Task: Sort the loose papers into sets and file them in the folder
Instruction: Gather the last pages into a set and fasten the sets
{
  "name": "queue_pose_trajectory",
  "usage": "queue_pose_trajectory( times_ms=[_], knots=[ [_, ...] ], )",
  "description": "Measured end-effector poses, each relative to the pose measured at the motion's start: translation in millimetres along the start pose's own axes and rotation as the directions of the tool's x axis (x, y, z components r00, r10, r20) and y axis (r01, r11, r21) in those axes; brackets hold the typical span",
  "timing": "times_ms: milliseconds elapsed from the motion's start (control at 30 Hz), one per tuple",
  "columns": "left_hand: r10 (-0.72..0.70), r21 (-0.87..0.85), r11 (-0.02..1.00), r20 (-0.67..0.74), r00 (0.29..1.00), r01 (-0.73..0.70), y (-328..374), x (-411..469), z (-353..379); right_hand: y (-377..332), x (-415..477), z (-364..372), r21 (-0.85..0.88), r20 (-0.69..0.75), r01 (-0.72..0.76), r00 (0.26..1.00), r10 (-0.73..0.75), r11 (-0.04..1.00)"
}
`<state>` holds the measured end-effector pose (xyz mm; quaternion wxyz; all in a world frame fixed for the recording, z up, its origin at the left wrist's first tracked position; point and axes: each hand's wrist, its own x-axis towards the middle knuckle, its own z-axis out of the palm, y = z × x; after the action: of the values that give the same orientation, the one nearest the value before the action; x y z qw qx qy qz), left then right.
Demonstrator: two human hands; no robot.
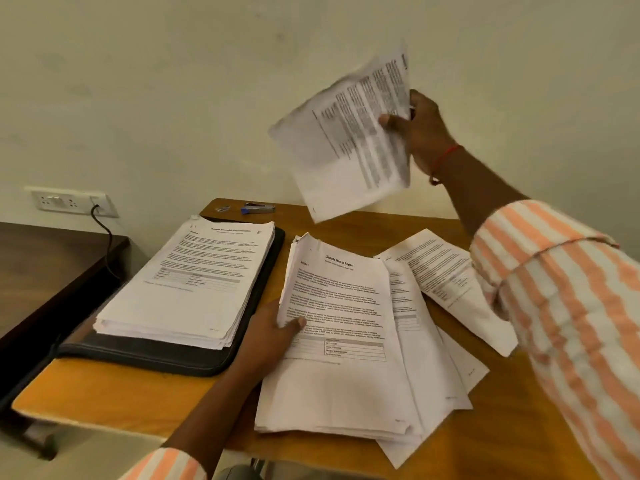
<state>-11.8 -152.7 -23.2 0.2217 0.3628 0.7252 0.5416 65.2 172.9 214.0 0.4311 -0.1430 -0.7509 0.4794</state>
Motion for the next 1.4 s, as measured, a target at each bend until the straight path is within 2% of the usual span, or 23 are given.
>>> queue_pose_trajectory(
  times_ms=[67,133,233,300,333,367,433,467,567,700,900,1067,1167,1233,1267,1333,1400],
  knots=[
    [-0.011,-0.009,1.000,0.005,1.000,0.011,-1,4,1,-21,-15,-21,0.126,0.108,-0.031,0.994,0.017,0.992],
    [0.000,-0.037,0.999,0.011,1.000,0.001,-1,4,-1,-34,-36,-40,0.187,0.233,-0.122,0.969,0.077,0.975],
    [0.011,-0.074,0.997,0.030,0.999,-0.008,1,3,-4,-40,-75,-60,0.087,0.410,-0.275,0.886,0.217,0.957],
    [0.019,-0.089,0.996,0.045,0.999,-0.015,2,2,-5,-32,-104,-59,-0.062,0.452,-0.341,0.828,0.331,0.938],
    [0.010,-0.101,0.995,0.050,0.999,-0.005,2,1,-5,-25,-120,-54,-0.179,0.458,-0.325,0.808,0.371,0.929],
    [0.003,-0.132,0.991,0.056,0.998,0.004,3,1,-7,-16,-132,-44,-0.351,0.462,-0.244,0.795,0.394,0.904],
    [0.008,-0.215,0.977,0.085,0.996,0.011,9,-4,-7,3,-160,-24,-0.649,0.461,-0.014,0.789,0.407,0.761],
    [0.011,-0.248,0.969,0.095,0.995,0.013,13,-7,-8,12,-171,-13,-0.706,0.457,0.054,0.797,0.396,0.706],
    [0.007,-0.312,0.950,0.104,0.995,0.026,23,-14,-9,30,-194,15,-0.715,0.443,0.132,0.845,0.299,0.687],
    [0.040,-0.254,0.967,0.089,0.995,-0.016,27,-21,-9,39,-203,32,-0.751,0.383,0.192,0.906,0.180,0.632],
    [0.030,-0.268,0.963,0.053,0.998,-0.015,24,-19,-9,39,-202,37,-0.781,0.352,0.219,0.928,0.121,0.585],
    [0.023,-0.317,0.949,0.054,0.998,-0.005,26,-22,-10,35,-214,57,-0.754,0.289,0.163,0.952,0.099,0.636],
    [0.023,-0.341,0.940,0.032,0.999,-0.011,25,-22,-11,34,-223,66,-0.773,0.223,0.130,0.972,0.074,0.621],
    [0.037,-0.347,0.937,0.015,0.999,-0.029,25,-23,-11,37,-233,62,-0.778,0.069,0.009,0.995,0.071,0.629],
    [0.045,-0.351,0.935,0.012,0.999,-0.037,26,-24,-11,39,-240,57,-0.769,-0.048,-0.097,0.994,0.095,0.632],
    [0.056,-0.365,0.930,0.011,0.998,-0.048,25,-22,-11,37,-254,43,-0.702,-0.263,-0.335,0.942,0.208,0.628],
    [0.063,-0.374,0.926,0.002,0.998,-0.058,24,-20,-11,34,-272,26,-0.578,-0.294,-0.488,0.872,0.392,0.654]
  ],
)
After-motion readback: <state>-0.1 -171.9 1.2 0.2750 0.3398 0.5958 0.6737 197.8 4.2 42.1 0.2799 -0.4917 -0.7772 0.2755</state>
